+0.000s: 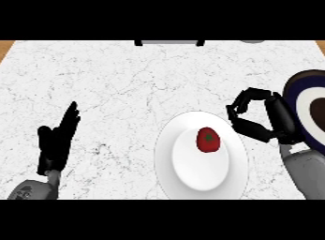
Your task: Pick the tomato from the plate and place it in the plate
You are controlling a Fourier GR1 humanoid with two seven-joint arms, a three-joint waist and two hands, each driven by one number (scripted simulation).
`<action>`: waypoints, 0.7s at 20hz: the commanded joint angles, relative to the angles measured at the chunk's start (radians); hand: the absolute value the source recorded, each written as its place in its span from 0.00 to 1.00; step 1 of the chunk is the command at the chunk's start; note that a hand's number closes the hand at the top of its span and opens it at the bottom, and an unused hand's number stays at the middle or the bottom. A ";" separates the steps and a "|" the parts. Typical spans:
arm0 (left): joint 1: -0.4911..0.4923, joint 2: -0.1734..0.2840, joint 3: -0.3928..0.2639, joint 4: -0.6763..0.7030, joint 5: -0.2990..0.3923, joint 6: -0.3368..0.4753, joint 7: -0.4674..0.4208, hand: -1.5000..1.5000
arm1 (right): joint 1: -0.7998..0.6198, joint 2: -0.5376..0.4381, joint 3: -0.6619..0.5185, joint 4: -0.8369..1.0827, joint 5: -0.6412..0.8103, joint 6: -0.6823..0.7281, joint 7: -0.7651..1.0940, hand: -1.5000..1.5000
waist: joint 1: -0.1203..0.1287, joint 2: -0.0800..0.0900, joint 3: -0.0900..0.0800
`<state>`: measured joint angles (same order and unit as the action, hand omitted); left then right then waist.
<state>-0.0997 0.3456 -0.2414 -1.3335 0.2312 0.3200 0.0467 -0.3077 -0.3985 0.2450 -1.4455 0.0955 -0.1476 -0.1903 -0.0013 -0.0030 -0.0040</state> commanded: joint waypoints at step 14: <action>0.110 -0.017 -0.049 -0.116 -0.061 0.053 0.078 0.50 | 0.042 -0.129 0.090 -0.020 0.143 0.174 -0.085 0.00 | 0.012 -0.004 0.003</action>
<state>-0.0602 0.3225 -0.2697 -1.4107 0.1873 0.3677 0.1289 -0.2215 -0.4574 0.3140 -1.4179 0.1334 0.0370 -0.3792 0.0039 -0.0040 0.0008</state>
